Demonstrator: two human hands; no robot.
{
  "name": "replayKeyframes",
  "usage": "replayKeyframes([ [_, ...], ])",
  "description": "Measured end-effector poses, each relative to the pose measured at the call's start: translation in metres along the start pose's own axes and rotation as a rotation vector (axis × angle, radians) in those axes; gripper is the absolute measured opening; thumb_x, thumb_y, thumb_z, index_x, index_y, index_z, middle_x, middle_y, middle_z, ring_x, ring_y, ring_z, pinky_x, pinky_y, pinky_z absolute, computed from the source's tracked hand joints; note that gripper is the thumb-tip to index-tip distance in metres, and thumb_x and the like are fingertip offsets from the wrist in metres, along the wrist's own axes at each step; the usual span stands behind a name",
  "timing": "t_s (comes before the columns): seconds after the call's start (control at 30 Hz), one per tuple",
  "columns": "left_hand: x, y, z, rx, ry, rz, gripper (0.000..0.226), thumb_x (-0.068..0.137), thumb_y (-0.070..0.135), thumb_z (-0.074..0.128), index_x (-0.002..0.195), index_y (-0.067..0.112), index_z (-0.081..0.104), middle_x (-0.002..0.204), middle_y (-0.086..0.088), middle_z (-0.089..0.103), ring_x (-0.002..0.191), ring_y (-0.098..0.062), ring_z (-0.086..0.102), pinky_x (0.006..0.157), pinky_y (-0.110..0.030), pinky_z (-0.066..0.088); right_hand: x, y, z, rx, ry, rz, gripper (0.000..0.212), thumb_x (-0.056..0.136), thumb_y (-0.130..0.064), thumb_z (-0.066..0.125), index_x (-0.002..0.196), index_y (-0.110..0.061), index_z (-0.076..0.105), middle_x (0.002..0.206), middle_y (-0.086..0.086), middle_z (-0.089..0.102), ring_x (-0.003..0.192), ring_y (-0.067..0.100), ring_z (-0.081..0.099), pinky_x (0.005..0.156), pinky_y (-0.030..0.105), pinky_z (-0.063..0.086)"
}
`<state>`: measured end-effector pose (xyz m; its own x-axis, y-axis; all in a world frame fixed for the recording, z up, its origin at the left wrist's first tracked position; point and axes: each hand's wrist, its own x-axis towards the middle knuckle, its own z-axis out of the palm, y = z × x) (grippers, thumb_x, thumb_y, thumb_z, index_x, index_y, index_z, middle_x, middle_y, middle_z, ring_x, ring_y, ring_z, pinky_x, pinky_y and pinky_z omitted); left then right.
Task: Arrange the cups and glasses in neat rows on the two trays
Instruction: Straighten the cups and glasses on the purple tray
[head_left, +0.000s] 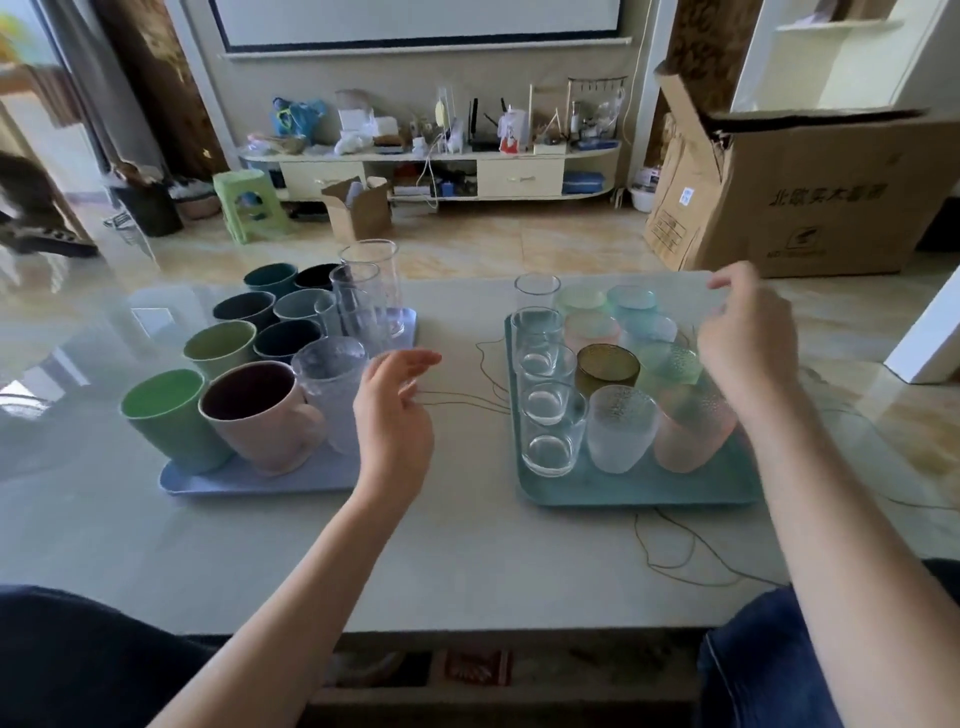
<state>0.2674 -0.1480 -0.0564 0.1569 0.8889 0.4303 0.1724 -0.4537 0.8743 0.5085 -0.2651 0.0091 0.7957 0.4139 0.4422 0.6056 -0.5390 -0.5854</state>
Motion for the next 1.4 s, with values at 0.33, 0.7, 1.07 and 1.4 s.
replayKeyframes([
  [0.33,0.086,-0.066,-0.205,0.255,0.616,-0.067,0.052,0.060,-0.015,0.029,0.095,0.007,0.060,0.100,-0.011,0.060,0.077,-0.013,0.057,0.072,-0.031,0.049,-0.114,-0.118,0.147,0.048,-0.717,-0.313,0.012,0.095,-0.021,0.045,0.098,-0.010,0.049,0.087,0.011,0.060,0.072,0.026,0.052,0.060,0.032,0.042],
  [0.7,0.111,-0.187,-0.228,0.575,-0.163,-0.481,0.025,0.086,-0.005,0.043,0.065,0.009,0.047,0.060,-0.008,0.054,0.055,-0.023,0.053,0.046,-0.023,0.039,-0.131,-0.135,0.228,-0.310,-0.829,-0.270,0.041,0.098,-0.037,0.034,0.116,-0.009,0.059,0.120,0.020,0.061,0.109,0.036,0.058,0.083,0.037,0.044],
  [1.07,0.115,-0.187,-0.244,0.691,-0.577,-0.478,0.026,0.093,0.014,0.047,0.069,0.009,0.056,0.062,-0.004,0.053,0.061,-0.022,0.047,0.051,-0.024,0.034,-0.132,-0.141,0.223,-0.324,-0.863,-0.270,0.039,0.099,-0.032,0.032,0.121,-0.010,0.055,0.128,0.019,0.057,0.115,0.036,0.055,0.089,0.038,0.043],
  [1.4,0.102,-0.167,-0.249,0.660,-0.918,-0.617,0.027,0.086,0.012,0.052,0.059,0.010,0.055,0.051,0.000,0.056,0.047,-0.014,0.037,0.041,-0.017,0.029,-0.133,-0.119,0.212,-0.288,-0.876,-0.250,0.029,0.096,-0.030,0.039,0.110,-0.013,0.058,0.121,0.019,0.061,0.109,0.035,0.058,0.077,0.034,0.039],
])
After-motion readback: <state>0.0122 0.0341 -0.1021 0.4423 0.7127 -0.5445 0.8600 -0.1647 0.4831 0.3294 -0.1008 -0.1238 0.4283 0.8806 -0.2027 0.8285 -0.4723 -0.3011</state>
